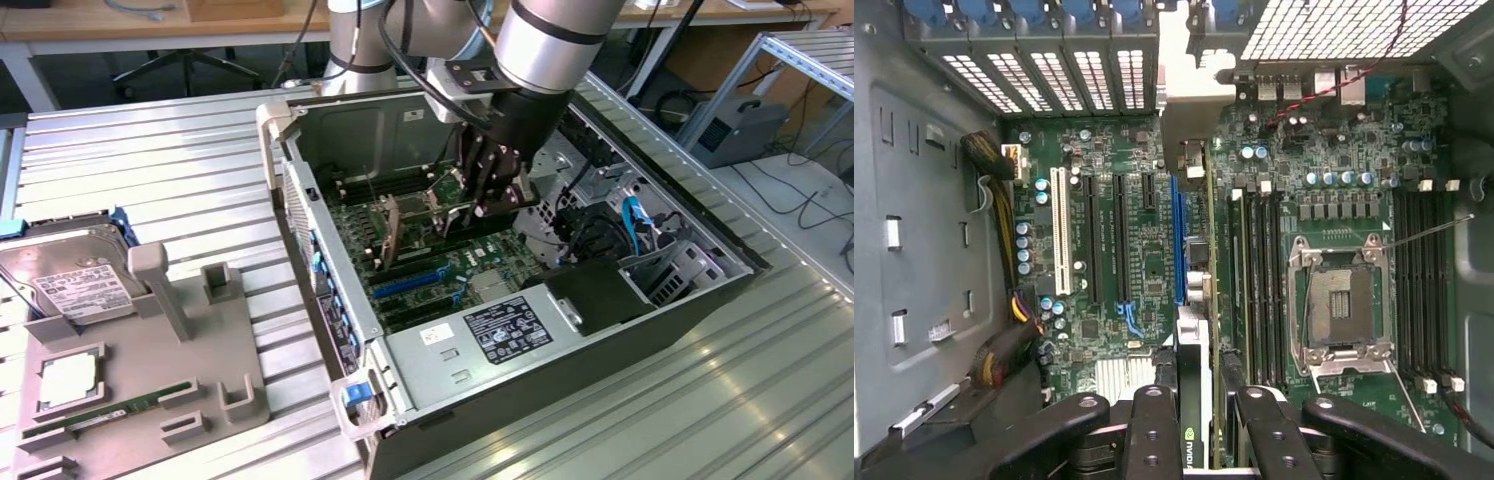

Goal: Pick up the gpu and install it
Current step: 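Insert the gpu into the slot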

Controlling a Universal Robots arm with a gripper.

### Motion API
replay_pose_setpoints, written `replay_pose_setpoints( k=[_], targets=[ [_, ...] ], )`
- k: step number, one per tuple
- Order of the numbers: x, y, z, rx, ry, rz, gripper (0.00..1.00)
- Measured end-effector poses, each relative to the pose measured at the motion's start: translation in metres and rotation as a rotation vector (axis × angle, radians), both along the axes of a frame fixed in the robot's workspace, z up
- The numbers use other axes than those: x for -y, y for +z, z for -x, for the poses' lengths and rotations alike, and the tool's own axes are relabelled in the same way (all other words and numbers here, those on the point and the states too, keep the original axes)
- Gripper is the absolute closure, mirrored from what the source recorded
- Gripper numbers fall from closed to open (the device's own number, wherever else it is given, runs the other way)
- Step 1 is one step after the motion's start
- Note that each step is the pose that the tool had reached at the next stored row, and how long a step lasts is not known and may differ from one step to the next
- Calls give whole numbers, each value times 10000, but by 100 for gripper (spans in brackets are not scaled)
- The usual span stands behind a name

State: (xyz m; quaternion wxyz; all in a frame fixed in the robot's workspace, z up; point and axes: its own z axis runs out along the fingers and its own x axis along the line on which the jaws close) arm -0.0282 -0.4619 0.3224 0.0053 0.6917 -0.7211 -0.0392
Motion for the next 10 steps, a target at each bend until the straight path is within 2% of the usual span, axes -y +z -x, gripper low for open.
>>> replay_pose_setpoints(
  k=[7, 10],
  targets=[
    [0, -2, 3, 0, -1, -2, 73],
    [0, -76, 16, 1, -2, -2, 73]
  ],
)
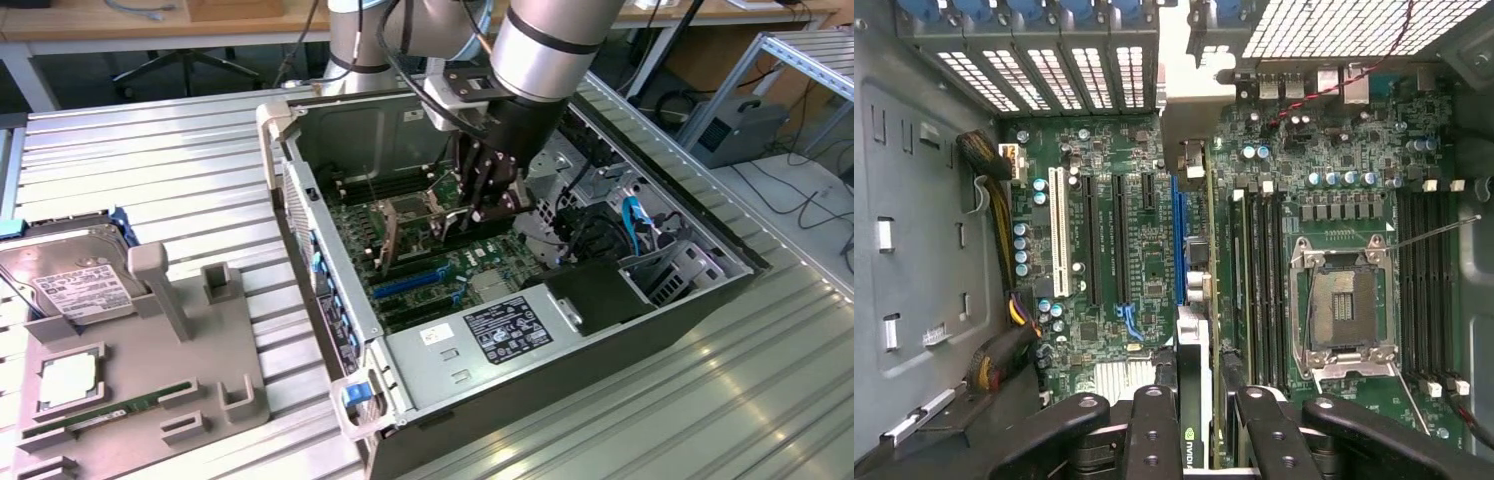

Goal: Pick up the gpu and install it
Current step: 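Insert the gpu into the slot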

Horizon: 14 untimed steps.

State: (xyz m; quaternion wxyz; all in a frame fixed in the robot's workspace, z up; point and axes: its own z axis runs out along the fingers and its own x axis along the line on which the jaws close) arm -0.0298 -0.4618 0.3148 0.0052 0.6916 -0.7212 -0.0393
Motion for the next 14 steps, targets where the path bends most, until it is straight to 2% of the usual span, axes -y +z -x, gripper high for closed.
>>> replay_pose_setpoints(
  k=[3, 5, 7, 11, 14],
  targets=[
    [-1, -100, 16, 0, 2, -6, 73],
    [-1, -121, 19, 0, 0, -26, 73],
    [-3, -135, 106, 0, 0, -26, 73],
    [-4, -244, 139, 0, 1, -28, 73],
    [-4, -255, 166, -1, 1, -26, 73]
  ],
)
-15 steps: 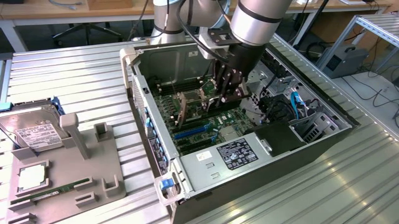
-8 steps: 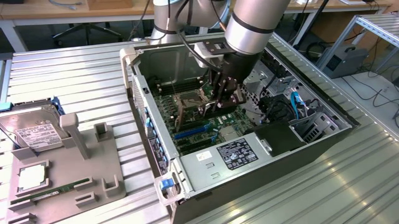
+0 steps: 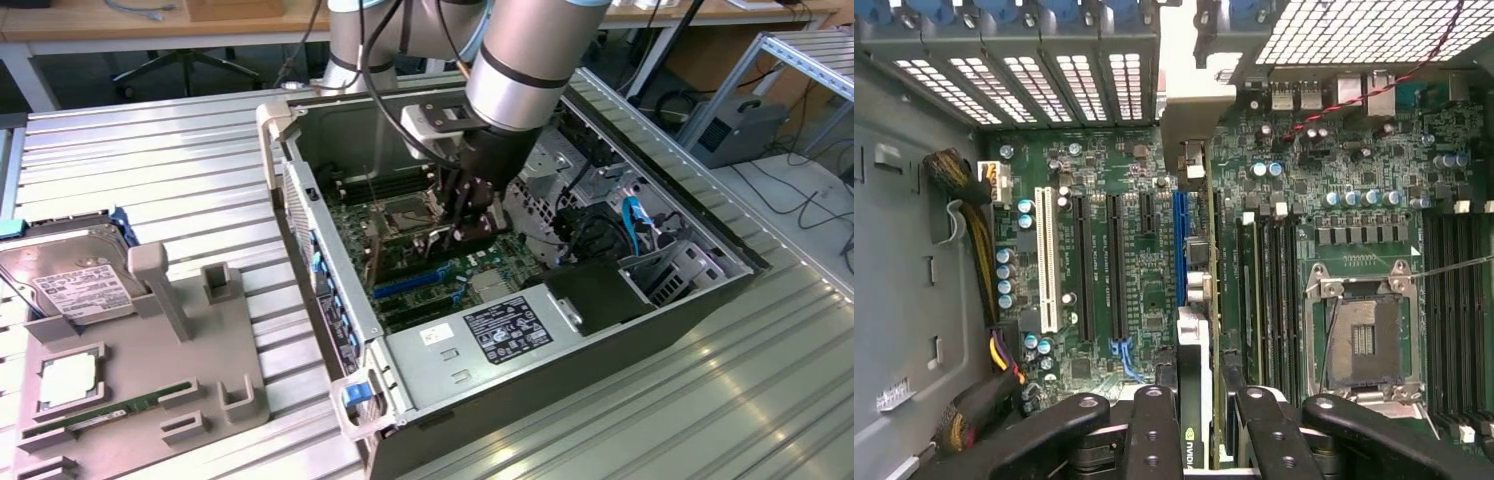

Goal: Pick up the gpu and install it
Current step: 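Insert the gpu into the slot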

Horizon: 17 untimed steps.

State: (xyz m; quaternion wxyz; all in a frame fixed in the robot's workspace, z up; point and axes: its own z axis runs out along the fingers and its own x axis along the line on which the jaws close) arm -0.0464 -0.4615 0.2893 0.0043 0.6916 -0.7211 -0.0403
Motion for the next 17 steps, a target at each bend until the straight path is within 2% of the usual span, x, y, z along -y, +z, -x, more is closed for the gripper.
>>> replay_pose_setpoints(
  k=[3, 8, 17],
  targets=[
    [33, -13, 15, 1, 0, -3, 73],
    [49, -24, 50, 1, 0, -3, 73],
    [51, -56, 176, 1, 0, 6, 73]
  ],
)
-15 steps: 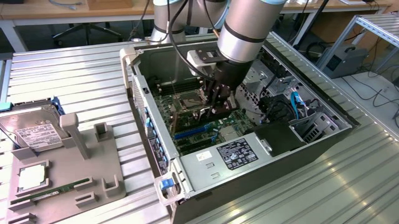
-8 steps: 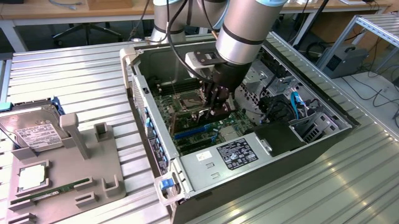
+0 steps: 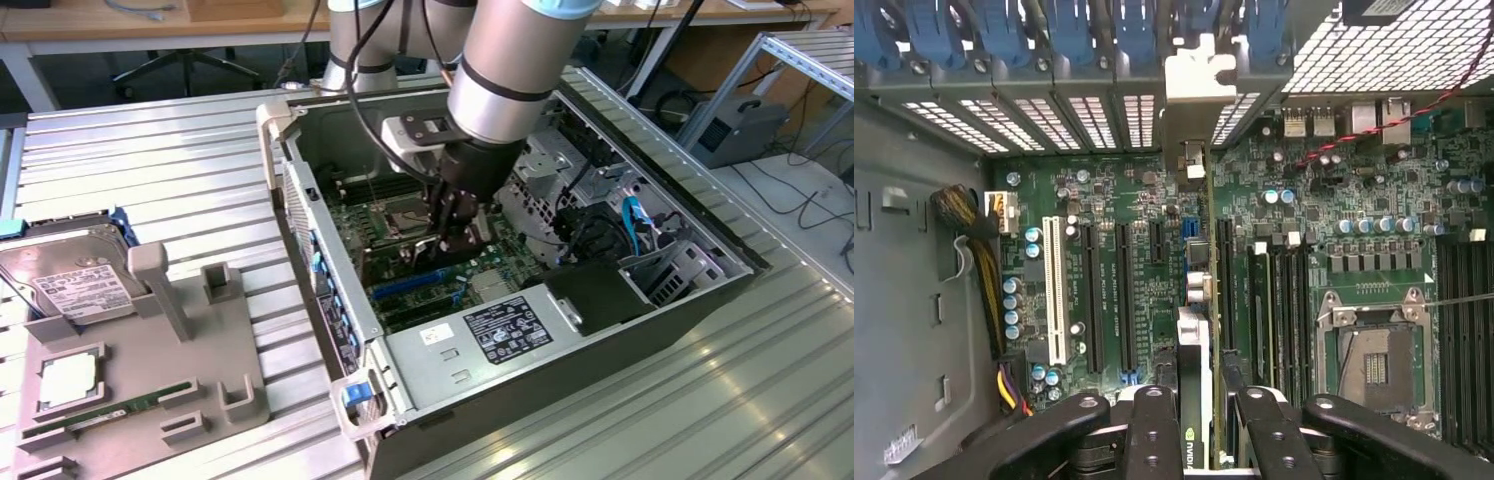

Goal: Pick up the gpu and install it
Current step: 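Insert the gpu into the slot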

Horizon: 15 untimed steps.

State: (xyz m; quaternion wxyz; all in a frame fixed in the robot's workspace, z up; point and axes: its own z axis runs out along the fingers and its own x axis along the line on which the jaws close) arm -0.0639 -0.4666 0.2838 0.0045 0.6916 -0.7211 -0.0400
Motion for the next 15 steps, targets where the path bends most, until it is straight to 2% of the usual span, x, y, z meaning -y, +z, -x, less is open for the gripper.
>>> replay_pose_setpoints(
  k=[11, 15],
  targets=[
    [1, -26, 65, -1, 0, 3, 73],
    [20, -26, 68, -1, -1, 4, 73]
  ],
)
